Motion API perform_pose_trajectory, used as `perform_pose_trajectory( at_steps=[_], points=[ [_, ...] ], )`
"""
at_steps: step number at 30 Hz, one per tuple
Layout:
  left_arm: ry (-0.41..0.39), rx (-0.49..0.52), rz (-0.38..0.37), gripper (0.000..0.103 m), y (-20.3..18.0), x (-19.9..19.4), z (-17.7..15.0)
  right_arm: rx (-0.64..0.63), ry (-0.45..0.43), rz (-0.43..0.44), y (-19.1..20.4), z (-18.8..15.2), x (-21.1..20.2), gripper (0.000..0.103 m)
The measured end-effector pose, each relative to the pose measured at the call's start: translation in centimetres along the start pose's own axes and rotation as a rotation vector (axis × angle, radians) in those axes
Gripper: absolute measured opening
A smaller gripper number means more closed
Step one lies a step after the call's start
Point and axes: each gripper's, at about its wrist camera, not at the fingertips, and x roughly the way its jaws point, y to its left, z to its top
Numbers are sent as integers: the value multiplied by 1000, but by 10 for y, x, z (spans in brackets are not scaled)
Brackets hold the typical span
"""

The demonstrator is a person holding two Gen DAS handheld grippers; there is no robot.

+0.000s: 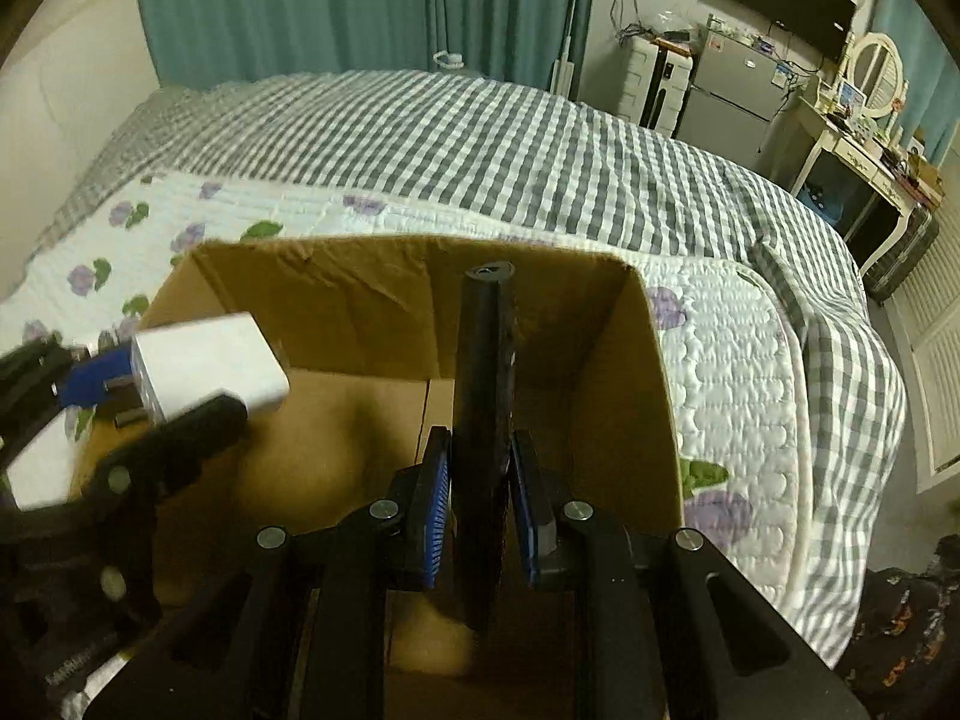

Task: Organize rigid objects
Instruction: 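Carry the remote and charger into the cardboard box and open both grippers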

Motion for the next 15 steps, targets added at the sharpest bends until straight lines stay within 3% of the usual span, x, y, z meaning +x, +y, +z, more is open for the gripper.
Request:
perform_pose_trajectory(
  at_steps=[2,3,4,7,10,15],
  points=[
    [-3,-7,-17,45,1,-2,1,11,-26,8,-2,2,-5,32],
    [-13,-10,-12,45,2,-6,1,14,-45,-6,-2,3,-10,52],
    [-21,-8,-6,50,2,-9,2,18,-57,-21,-1,3,-14,63],
    [-51,3,20,58,6,-30,6,29,-94,-68,-4,4,-35,67],
    [-86,-3,60,60,17,-58,11,55,-143,-119,-4,4,-63,86],
    [-161,-25,104,66,52,-114,20,59,-227,-154,15,4,-113,91]
  ],
)
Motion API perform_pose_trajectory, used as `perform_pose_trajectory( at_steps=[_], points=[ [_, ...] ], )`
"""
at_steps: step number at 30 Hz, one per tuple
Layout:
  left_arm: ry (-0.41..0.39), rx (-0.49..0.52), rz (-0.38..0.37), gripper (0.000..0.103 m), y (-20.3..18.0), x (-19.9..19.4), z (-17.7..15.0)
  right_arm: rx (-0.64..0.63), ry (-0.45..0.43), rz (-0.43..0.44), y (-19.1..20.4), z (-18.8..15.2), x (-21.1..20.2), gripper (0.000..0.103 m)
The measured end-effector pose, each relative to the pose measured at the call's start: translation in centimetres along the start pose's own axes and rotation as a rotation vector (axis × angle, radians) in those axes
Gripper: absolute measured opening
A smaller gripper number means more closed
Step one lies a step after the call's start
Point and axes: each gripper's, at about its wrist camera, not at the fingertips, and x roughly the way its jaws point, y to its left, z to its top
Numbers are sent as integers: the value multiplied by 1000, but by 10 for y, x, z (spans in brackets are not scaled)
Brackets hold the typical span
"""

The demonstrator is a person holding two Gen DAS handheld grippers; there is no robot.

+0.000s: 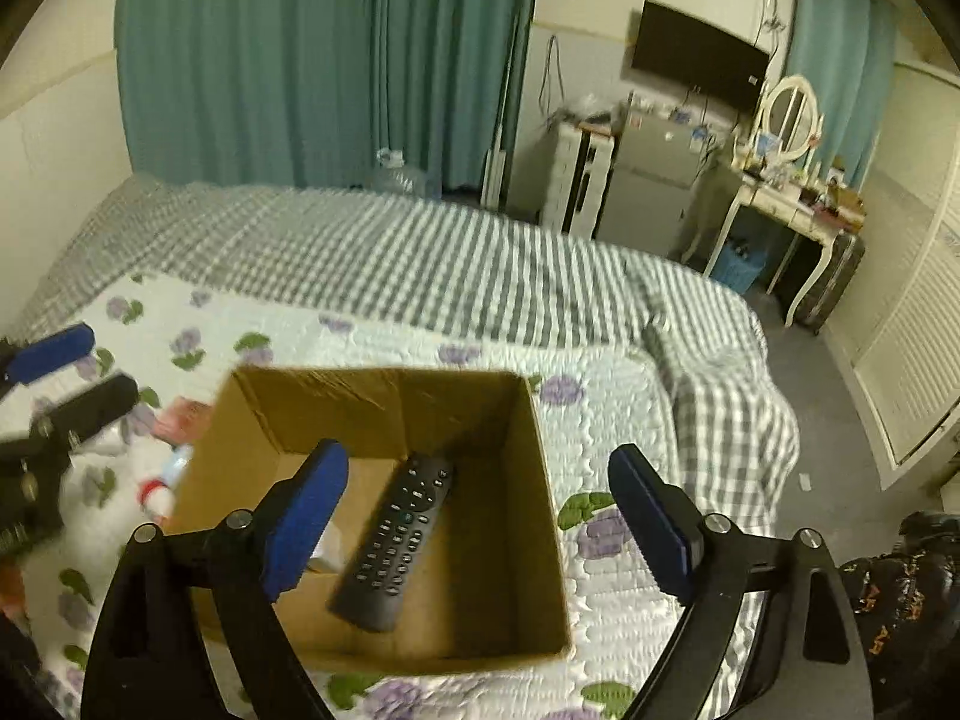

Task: Organize rigid objects
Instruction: 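Carry the remote and charger into the cardboard box and open both grippers, then grasp the white bottle with the left gripper while the right grasps the red-capped bottle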

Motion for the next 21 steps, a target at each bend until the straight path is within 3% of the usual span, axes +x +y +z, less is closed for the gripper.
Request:
perform_pose_trajectory(
  at_steps=[4,11,16,21],
  points=[
    [-35,-6,48,69,33,-32,2,-12,-61,12,24,4,-38,94],
    [-26,14,150,70,87,-53,-20,-60,-113,124,105,0,-69,94],
    [31,7,191,71,119,-36,-49,-111,-95,204,168,-17,-53,94],
    [89,55,238,71,139,-6,-82,-172,-24,290,218,-41,-15,94]
  ],
)
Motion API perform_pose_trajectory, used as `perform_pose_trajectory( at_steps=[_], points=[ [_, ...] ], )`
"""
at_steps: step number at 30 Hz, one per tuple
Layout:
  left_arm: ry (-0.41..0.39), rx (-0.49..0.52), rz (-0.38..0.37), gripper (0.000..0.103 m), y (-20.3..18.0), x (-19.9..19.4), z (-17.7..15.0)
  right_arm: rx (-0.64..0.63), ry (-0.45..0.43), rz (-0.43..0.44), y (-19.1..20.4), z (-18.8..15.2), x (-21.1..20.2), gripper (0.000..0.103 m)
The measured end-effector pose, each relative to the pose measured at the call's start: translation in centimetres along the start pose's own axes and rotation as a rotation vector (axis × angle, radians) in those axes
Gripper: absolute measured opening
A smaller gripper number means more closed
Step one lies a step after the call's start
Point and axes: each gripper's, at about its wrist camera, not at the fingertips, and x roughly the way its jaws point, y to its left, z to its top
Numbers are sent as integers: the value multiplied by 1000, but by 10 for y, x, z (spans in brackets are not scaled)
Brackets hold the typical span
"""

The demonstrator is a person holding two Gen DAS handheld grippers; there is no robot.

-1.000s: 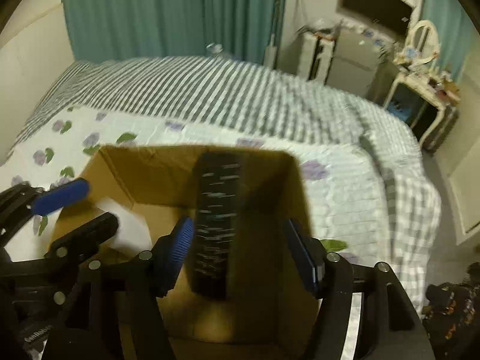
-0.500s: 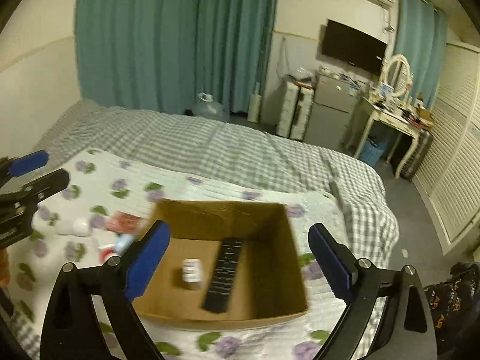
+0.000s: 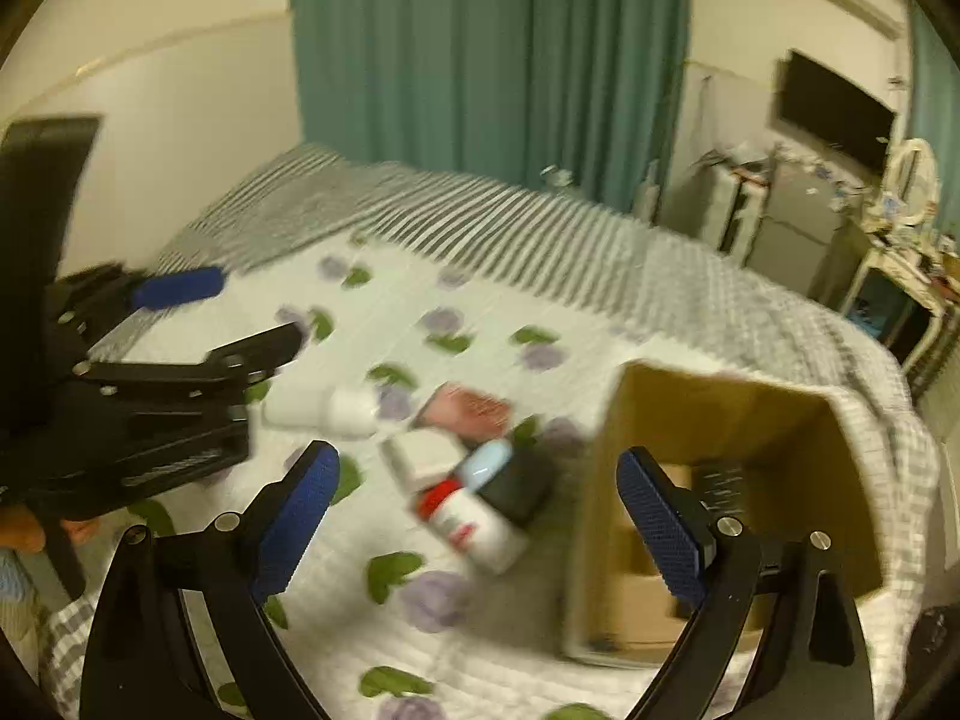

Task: Organize rigid objects
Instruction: 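Grasp the white bottle with the left gripper while the right grasps the red-capped bottle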

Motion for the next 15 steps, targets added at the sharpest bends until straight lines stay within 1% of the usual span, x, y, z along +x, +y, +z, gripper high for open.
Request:
perform_pose_trajectory(
  at_steps=[2,4,8,9,10,12,14,15],
  points=[
    [28,-9,-8,71,7,15,-11,-28,37,22,12,-7,22,94],
    [59,-32,-17,71,17,32,-23,-43,70,25,18,-13,41,94],
    [126,-38,5,71,27,57,-40,-39,126,18,16,-25,79,94],
    [139,-32,7,71,27,61,-42,-61,129,0,18,-27,86,90],
    [151,-20,6,71,27,65,-44,-79,139,-8,20,-29,92,90],
    [172,8,15,71,23,71,-47,-85,181,-3,22,-34,107,86],
    [189,20,16,71,20,75,-50,-100,211,9,25,-40,118,84],
    [199,25,14,71,19,77,-51,-104,234,7,25,-44,126,81]
  ],
)
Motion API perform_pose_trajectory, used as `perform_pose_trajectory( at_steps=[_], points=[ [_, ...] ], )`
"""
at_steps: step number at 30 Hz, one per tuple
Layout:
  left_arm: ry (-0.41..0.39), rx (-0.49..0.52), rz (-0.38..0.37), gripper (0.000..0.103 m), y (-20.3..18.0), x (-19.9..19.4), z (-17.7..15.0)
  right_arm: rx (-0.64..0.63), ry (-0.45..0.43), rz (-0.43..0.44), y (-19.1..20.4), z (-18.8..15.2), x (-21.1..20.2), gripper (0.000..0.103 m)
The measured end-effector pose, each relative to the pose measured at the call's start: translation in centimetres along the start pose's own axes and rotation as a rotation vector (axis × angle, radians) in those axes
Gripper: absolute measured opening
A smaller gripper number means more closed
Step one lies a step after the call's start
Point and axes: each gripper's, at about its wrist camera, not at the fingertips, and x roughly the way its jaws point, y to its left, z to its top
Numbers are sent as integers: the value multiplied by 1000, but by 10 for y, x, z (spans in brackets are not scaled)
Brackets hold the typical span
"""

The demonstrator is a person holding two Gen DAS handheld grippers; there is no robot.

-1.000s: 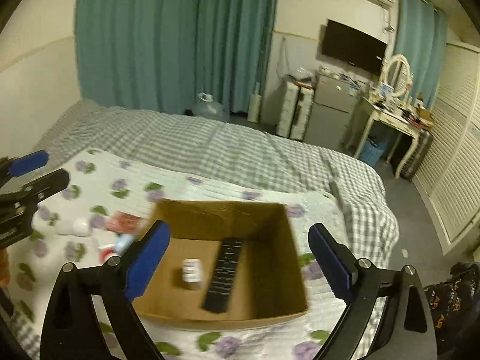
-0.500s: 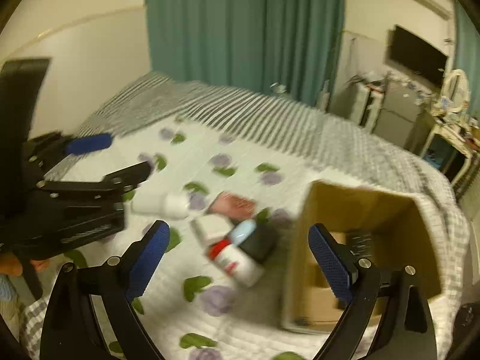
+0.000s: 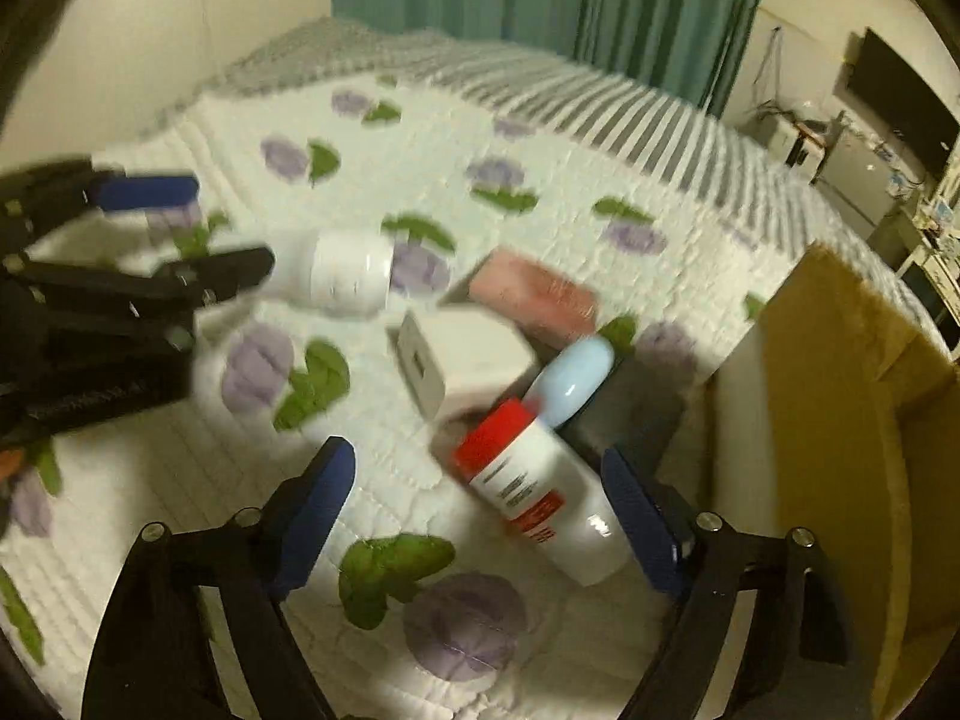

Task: Organize rigid objects
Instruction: 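Grasp the white bottle with the left gripper while the right grasps the red-capped bottle, then lower both bottles into the cardboard box and open both grippers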

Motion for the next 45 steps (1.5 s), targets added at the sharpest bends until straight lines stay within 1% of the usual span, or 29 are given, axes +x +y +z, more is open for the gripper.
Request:
perform_pose_trajectory(
  at_steps=[2,3,4,5,8,10,11,13,15,17,18,21,25,31,33,35,36,37,40,45],
  points=[
    [13,4,-3,70,0,3,-1,-2,25,-45,-3,-4,9,80],
    [18,4,-7,71,0,4,-1,13,27,-35,-7,-5,8,78],
    [22,6,-11,71,0,5,0,21,27,-30,-9,-5,7,74],
    [27,10,-15,70,-1,5,0,22,31,-33,-10,-4,6,74],
    [36,28,-6,71,-5,3,1,-6,48,-49,-8,-7,8,72],
    [31,49,-23,71,-8,-3,2,-20,65,-52,-7,-12,5,68],
    [29,63,-29,70,-9,-4,3,-25,73,-42,-8,-13,2,67],
    [27,94,-26,71,-10,-5,5,-32,78,-15,-9,-16,-4,62],
    [37,130,-15,71,-11,1,8,-45,90,0,-10,-14,-4,62],
    [57,155,-27,71,-10,10,10,-69,109,-34,-11,-9,8,62],
    [72,163,-31,71,-10,17,11,-72,119,-33,-13,-7,17,61],
    [108,159,-45,71,-8,33,11,-22,136,23,-22,-1,34,58],
    [136,146,-75,71,-7,47,9,16,102,46,-27,-3,30,50],
    [140,163,-136,70,-13,59,13,48,45,31,-24,-2,11,40],
    [136,173,-161,68,-17,59,14,59,31,40,-23,0,6,38],
    [127,185,-175,53,-20,55,13,62,16,36,-23,1,2,38],
    [130,188,-196,42,-22,52,12,66,10,40,-23,1,-1,37],
    [128,190,-200,33,-24,49,11,70,2,42,-24,2,-3,37],
    [104,190,-177,32,-28,38,9,77,-13,46,-25,1,-11,37],
    [61,135,-178,32,-27,11,10,90,-38,51,-24,1,-27,36]
  ],
)
